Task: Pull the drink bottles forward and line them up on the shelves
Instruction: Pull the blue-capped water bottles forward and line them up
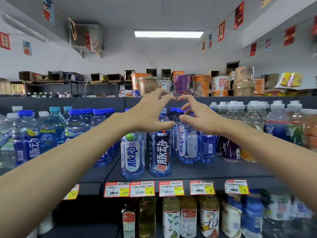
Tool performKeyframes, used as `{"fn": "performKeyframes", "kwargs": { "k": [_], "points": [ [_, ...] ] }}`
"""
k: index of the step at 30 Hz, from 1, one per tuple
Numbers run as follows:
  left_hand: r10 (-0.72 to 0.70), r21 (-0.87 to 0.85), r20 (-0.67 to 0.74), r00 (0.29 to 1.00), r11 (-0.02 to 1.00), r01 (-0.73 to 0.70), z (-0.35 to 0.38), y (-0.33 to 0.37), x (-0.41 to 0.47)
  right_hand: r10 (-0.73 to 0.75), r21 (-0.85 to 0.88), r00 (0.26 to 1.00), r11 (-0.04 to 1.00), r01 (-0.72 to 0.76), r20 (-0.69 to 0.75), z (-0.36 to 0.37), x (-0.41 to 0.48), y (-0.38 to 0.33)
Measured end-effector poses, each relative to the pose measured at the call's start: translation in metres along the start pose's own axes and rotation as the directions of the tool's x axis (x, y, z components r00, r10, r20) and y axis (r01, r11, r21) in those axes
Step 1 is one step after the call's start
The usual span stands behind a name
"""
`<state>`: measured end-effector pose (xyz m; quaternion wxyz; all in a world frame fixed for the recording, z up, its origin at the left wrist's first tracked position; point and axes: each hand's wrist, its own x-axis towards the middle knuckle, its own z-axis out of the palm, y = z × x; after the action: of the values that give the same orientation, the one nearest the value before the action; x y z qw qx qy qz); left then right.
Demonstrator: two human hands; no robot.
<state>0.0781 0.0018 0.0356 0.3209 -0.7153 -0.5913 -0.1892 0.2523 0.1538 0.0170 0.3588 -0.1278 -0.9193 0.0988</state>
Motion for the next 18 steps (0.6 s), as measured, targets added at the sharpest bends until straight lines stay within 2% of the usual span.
{"fn": "performKeyframes", "kwargs": {
  "k": [3, 5, 7, 9, 12, 14, 18],
  "points": [
    [-0.012, 0.063, 0.003, 1.0, 0.998, 0.012, 0.012, 0.017, 0.017, -0.079, -0.213, 0.995, 0.975, 0.065, -0.055, -0.013, -0.004, 0.021],
    [-0.014, 0.107, 0.021, 1.0, 0.994, 0.012, 0.019, 0.028, 0.03, -0.13, -0.393, 0.986, 0.916, 0.081, -0.1, -0.022, -0.004, 0.038],
    [-0.016, 0.159, 0.028, 0.999, 0.987, 0.011, 0.028, 0.039, 0.043, -0.122, -0.522, 0.984, 0.852, 0.037, -0.13, -0.03, -0.003, 0.054],
    [-0.041, 0.224, 0.054, 0.998, 0.974, 0.028, 0.037, 0.049, 0.058, -0.062, -0.59, 0.994, 0.807, -0.003, -0.09, -0.035, -0.003, 0.071],
    [-0.183, 0.26, 0.16, 0.97, 0.956, 0.137, 0.053, 0.061, 0.08, 0.018, -0.615, 1.0, 0.788, 0.001, 0.024, -0.04, -0.005, 0.091],
    [-0.27, 0.265, 0.224, 0.936, 0.941, 0.208, 0.061, 0.065, 0.093, 0.045, -0.552, 0.996, 0.834, 0.006, 0.078, -0.04, -0.006, 0.101],
    [-0.335, 0.235, 0.258, 0.906, 0.931, 0.278, 0.07, 0.062, 0.108, 0.016, -0.397, 0.999, 0.918, 0.006, 0.05, -0.04, 0.0, 0.108]
  ]
}}
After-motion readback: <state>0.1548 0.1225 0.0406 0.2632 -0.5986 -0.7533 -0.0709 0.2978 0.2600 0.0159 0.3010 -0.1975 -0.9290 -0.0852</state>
